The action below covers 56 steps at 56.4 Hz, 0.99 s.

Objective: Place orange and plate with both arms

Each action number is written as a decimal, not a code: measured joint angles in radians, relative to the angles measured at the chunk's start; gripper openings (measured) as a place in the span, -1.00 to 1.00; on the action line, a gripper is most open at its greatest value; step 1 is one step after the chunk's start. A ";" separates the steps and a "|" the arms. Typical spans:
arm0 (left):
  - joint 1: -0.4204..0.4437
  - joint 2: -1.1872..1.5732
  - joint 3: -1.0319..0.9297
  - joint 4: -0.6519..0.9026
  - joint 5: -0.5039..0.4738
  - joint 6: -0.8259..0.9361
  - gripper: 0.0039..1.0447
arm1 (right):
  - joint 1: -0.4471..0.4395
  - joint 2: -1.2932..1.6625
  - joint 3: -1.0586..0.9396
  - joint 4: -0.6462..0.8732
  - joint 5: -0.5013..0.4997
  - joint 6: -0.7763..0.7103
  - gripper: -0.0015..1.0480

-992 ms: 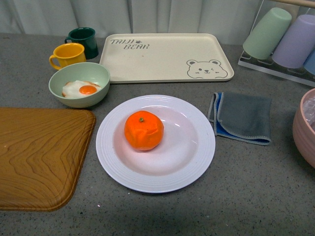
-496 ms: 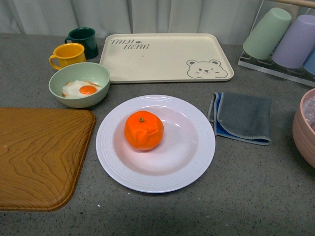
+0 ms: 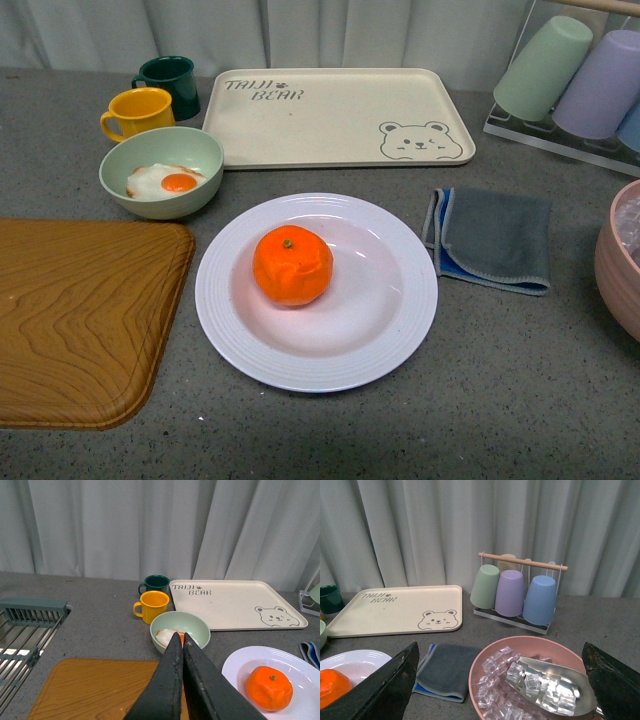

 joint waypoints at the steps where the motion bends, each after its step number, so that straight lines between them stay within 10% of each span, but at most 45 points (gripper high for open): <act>1: 0.000 -0.007 0.000 -0.007 0.000 0.000 -0.93 | 0.000 0.000 0.000 0.000 0.000 0.000 0.82; 20: 0.000 -0.197 0.000 -0.204 0.000 -0.001 -0.91 | 0.000 0.000 0.000 0.000 0.000 0.000 0.82; 39: 0.000 -0.198 0.000 -0.204 0.000 0.000 0.22 | 0.089 0.357 0.074 0.008 -0.066 -0.137 0.82; 51: 0.000 -0.198 0.000 -0.204 0.000 0.000 0.91 | 0.207 0.990 0.235 0.311 -0.178 0.077 0.82; 56: 0.000 -0.198 0.000 -0.204 0.000 0.002 0.87 | 0.226 1.210 0.319 0.324 -0.245 0.192 0.82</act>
